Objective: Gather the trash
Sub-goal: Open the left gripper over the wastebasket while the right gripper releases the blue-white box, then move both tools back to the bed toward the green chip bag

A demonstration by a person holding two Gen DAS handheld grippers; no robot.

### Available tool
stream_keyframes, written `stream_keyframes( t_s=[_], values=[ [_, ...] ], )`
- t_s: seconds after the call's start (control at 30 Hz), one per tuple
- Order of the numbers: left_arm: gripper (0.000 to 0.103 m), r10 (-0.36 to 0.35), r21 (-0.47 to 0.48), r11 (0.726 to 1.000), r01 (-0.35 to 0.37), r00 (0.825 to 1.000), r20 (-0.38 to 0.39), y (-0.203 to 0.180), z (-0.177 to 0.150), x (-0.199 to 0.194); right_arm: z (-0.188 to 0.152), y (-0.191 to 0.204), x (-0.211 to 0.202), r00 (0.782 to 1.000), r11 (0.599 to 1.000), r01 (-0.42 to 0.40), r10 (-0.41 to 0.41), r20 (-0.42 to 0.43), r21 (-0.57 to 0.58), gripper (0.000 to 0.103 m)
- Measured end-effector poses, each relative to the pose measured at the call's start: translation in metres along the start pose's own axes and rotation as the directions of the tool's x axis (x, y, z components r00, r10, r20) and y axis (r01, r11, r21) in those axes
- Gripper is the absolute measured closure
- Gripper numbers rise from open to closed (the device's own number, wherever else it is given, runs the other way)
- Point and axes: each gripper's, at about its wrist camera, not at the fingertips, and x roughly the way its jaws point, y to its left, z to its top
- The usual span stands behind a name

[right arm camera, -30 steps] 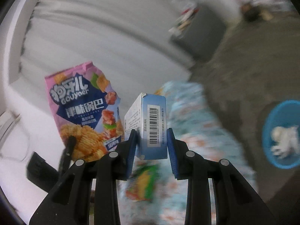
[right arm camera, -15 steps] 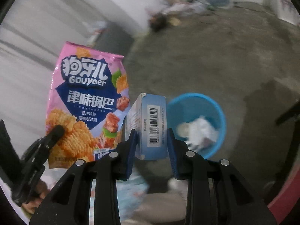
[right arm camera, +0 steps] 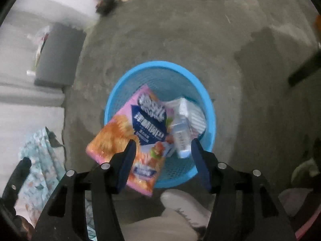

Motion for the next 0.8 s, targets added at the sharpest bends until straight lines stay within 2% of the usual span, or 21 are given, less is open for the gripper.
stream_keyframes(
  t_s=[0.2,0.4,0.57,0.63,0.8],
  values=[
    [0.03,0.021,0.02,1.0,-0.023,0.996,0.088,0.013,-0.006,-0.048,-0.013,0.003,-0.03,0.998,0.998,0.008,-0.004,0.064,-0.062,0.045],
    [0.03,0.0,0.02,1.0,-0.003,0.987,0.16,0.031,-0.028,-0.101,-0.032,0.04,-0.07,0.984,0.983,0.011,0.022,0.175,-0.181,0.035],
    [0.027,-0.003,-0.042,0.999,0.014,0.966,0.258,0.058,-0.055,-0.165,-0.061,0.091,-0.105,0.966,0.933,0.036,0.06,0.253,-0.357,0.021],
    [0.026,-0.002,-0.079,0.997,0.026,0.956,0.292,0.073,-0.068,-0.189,-0.076,0.116,-0.121,0.956,0.902,0.056,0.076,0.284,-0.429,0.018],
    [0.025,0.03,-0.162,0.986,0.035,0.923,0.383,0.106,-0.111,-0.251,-0.11,0.16,-0.14,0.94,0.836,0.09,0.108,0.322,-0.542,0.008]
  ],
)
